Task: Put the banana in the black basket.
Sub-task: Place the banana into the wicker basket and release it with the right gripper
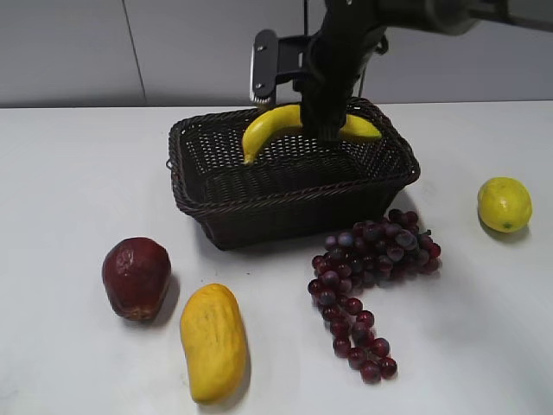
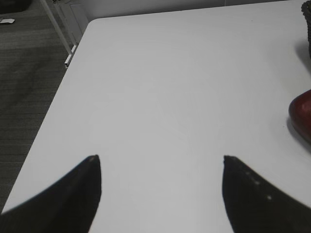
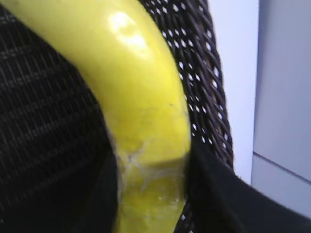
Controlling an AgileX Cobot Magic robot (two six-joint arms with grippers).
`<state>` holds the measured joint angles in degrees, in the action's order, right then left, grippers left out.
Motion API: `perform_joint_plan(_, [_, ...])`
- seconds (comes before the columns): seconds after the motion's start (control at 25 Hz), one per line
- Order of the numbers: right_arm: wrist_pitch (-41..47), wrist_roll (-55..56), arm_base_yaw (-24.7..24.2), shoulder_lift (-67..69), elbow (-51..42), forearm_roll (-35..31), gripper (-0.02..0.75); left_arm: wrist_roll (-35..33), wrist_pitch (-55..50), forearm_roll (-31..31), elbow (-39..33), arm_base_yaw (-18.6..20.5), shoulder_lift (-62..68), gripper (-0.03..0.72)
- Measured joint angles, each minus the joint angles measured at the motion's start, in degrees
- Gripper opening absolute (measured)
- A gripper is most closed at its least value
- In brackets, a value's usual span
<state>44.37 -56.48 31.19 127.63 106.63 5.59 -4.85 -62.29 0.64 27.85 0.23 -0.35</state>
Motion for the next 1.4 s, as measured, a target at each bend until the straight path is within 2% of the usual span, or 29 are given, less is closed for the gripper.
perform_joint_plan(0.2, [-2.1, 0.0, 1.6, 3.6, 0.0, -0.7, 0.307, 0.0, 0.0, 0.0, 0.0, 0.0, 0.0, 0.575])
perform_joint_plan(0.52, [-2.3, 0.1, 1.6, 5.6, 0.0, -3.5, 0.313, 0.0, 0.0, 0.0, 0.0, 0.0, 0.0, 0.575])
perform_joint_plan(0.72, [-1.1, 0.6, 1.6, 5.6, 0.0, -3.7, 0.522, 0.0, 0.0, 0.0, 0.0, 0.0, 0.0, 0.575])
perform_joint_plan(0.84, [0.9, 3.3, 1.6, 4.4, -0.1, -3.8, 0.556, 0.0, 0.0, 0.0, 0.0, 0.0, 0.0, 0.575])
perform_joint_plan(1.0, [3.2, 15.2, 0.8, -0.2, -0.1, -3.9, 0.564, 0.0, 0.0, 0.0, 0.0, 0.0, 0.0, 0.575])
perform_joint_plan(1.12, [7.0, 21.1, -2.1, -5.0, 0.0, -4.1, 0.564, 0.0, 0.0, 0.0, 0.0, 0.0, 0.0, 0.575])
perform_joint_plan(1.4, [17.4, 36.2, -16.0, -13.6, 0.0, -3.6, 0.564, 0.0, 0.0, 0.0, 0.0, 0.0, 0.0, 0.575])
